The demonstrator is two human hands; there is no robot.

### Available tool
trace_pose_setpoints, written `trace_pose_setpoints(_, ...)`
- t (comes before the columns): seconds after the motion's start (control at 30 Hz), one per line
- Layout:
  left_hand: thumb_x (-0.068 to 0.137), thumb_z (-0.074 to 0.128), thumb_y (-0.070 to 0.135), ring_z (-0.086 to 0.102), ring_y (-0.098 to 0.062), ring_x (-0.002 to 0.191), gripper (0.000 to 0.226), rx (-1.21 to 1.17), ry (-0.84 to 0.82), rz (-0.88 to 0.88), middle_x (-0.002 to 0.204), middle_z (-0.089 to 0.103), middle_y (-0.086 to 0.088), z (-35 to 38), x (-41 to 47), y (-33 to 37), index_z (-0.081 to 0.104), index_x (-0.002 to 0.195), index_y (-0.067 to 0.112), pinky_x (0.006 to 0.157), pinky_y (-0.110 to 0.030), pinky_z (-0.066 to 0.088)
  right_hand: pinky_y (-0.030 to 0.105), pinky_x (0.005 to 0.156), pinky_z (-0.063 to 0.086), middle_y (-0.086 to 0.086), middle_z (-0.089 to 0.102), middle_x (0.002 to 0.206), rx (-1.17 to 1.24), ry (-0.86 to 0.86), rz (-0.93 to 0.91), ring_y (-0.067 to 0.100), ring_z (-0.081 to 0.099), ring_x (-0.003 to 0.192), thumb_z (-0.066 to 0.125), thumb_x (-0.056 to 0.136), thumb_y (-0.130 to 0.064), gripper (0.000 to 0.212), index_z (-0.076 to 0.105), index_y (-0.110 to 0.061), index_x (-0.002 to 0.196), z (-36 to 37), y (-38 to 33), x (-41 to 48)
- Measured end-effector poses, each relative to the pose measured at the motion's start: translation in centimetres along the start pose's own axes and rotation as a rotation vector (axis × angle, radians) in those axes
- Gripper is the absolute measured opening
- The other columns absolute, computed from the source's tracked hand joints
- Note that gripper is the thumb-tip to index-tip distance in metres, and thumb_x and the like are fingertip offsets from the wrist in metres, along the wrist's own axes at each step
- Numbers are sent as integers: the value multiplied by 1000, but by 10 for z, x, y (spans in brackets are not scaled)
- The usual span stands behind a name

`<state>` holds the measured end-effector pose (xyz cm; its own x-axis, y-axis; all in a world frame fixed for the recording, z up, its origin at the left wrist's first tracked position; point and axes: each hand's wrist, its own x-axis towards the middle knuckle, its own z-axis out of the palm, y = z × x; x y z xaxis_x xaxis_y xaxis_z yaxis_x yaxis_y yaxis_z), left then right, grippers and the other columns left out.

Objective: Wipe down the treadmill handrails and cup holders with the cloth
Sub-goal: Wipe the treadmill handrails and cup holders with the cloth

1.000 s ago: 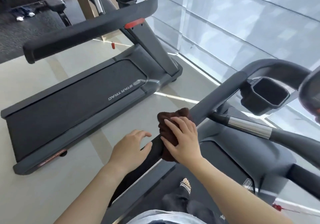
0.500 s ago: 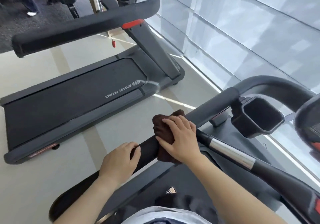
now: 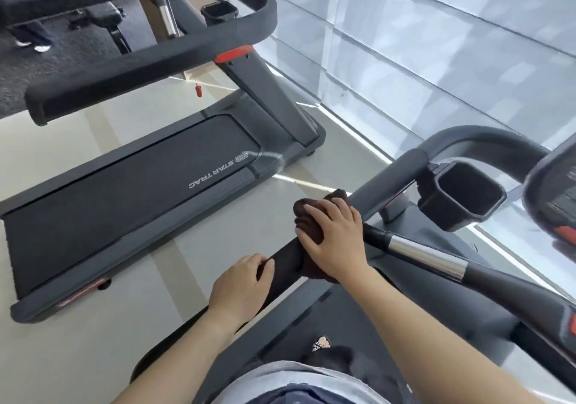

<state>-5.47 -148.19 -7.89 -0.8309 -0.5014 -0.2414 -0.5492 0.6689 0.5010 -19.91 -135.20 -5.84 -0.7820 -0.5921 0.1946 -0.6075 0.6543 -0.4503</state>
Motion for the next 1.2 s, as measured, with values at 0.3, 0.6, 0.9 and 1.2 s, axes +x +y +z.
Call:
trace_pose_setpoints(0.3,91,22,49,53,-11,83,38,-19,-85,44,101,60,9,0,8,-2,54,99,30,68,-31,41,40,92,29,-2,64,108,61,144,52,22,54,109,62,86,-33,19,66,-17,96,5,-8,-10)
trace_pose_setpoints(0.6,91,36,42,50,-14,107,41,13,-36,372,124,51,4,-1,38,40,44,126,22,78,-26,42,34,84,30,-4,61,105,-28,470,275,16,46,105,47,91,-43,26,61,-23,99,-74,31,-26)
trace_pose_setpoints(0.9,91,43,36,45,-23,117,46,60,-49,455,134,44,-4,19,77,111,38,133,16,91,-36,42,50,92,36,6,61,113,-432,9,437,30,52,108,49,86,-50,37,58,-19,105,-37,65,-43)
trace_pose_setpoints(1.2,91,42,35,46,-28,113,45,82,-31,384,128,47,-11,43,103,151,38,129,11,90,-44,43,39,79,43,-7,64,98,-413,200,168,17,60,93,48,84,-50,29,59,-25,92,-70,105,-68)
